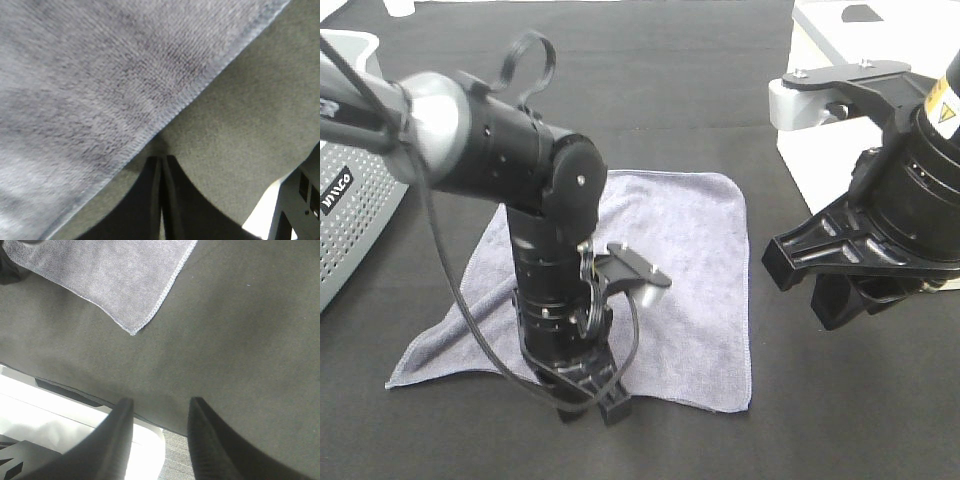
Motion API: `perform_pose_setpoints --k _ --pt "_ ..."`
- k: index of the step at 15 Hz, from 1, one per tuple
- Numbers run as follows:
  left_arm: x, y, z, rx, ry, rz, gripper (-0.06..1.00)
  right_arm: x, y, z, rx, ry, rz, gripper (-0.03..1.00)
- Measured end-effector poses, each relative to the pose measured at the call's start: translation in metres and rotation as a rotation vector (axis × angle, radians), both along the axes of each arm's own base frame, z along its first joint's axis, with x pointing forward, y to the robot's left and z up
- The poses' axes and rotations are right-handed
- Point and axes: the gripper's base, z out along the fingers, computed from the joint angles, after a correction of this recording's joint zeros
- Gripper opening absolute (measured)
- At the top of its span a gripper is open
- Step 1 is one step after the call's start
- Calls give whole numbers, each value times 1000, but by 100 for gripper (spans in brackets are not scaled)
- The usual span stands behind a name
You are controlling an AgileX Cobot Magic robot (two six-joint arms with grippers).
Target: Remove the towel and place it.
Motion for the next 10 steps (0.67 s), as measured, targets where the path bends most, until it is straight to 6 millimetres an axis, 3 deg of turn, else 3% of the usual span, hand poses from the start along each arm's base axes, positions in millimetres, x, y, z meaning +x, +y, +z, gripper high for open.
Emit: perform_pose_setpoints --k 2,5,10 --pt "9 5 9 -37 -36 48 0 0 0 0 0 0 0 37" --pt "35 33 10 -37 -52 167 0 0 0 0 0 0 0 37" --pt "43 48 8 -8 -63 181 0 0 0 0 0 0 0 37"
